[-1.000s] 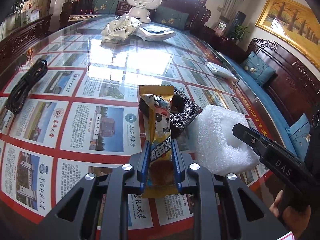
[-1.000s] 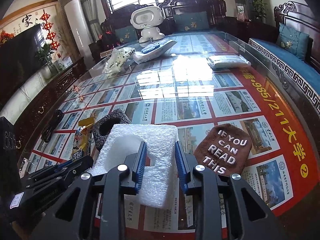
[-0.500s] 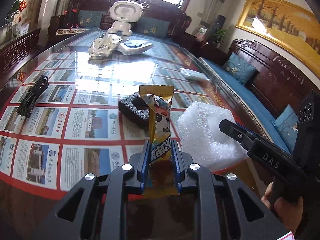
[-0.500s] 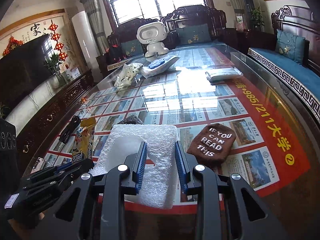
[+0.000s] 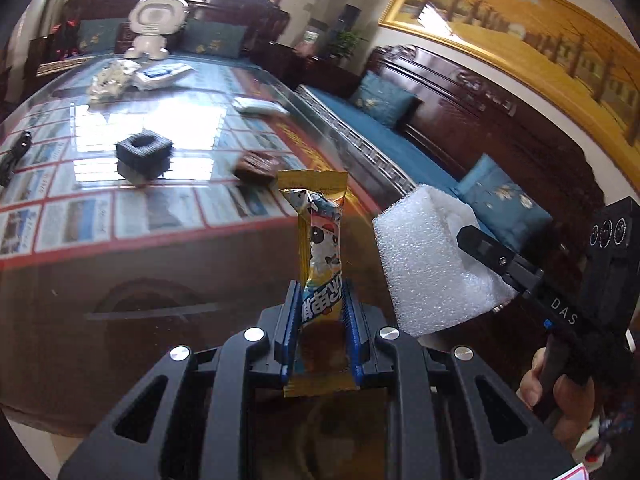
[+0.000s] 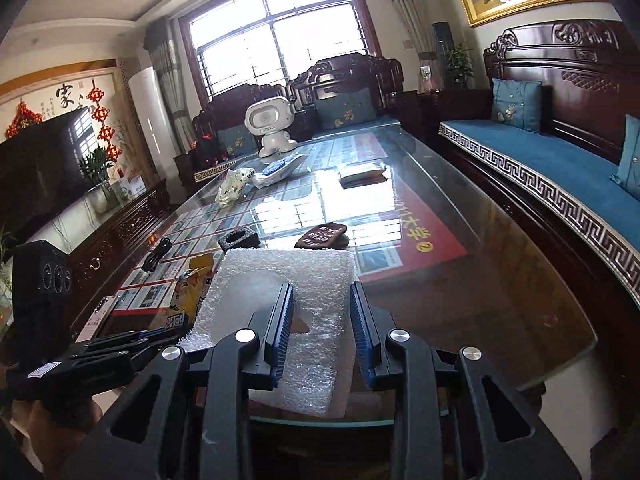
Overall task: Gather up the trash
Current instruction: 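Carry the wrapper and foam block over the yellow bin and open both tools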
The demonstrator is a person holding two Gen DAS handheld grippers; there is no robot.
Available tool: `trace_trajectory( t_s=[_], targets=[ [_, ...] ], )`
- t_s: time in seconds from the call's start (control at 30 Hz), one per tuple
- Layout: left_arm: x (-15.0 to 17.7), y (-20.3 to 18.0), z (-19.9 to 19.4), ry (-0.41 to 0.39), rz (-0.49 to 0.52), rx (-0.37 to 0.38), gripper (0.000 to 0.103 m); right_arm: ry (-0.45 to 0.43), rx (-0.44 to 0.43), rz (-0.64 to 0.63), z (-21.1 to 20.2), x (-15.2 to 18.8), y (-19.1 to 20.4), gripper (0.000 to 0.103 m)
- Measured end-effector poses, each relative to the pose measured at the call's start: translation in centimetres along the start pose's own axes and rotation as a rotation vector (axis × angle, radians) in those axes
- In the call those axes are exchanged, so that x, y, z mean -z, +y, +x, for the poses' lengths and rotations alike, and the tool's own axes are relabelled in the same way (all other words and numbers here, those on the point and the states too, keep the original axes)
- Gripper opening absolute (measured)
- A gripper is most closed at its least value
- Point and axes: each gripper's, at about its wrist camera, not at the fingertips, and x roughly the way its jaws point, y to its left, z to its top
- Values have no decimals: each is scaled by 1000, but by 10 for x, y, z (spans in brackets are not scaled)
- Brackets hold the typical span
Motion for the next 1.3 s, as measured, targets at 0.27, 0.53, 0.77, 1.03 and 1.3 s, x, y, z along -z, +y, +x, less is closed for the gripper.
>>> trace_trajectory(
  t_s=[0.27,0.53,0.77,1.03,1.3],
  targets=[
    [73,-64,8,113,127,86,22,0,82,5,-83,65,-27,28],
    [132,-87,41,263,168,116,22,94,159,77,-107,134,-57,28],
    [154,-102,53,311,198,106,22,165,200,124,-104,167,-73,29],
    [166,-112,65,347,229,108,22,236,228,105,-93,181,-77,31],
    [169,-124,76,383,262,116,22,242,240,108,-97,184,-82,43]
  ],
)
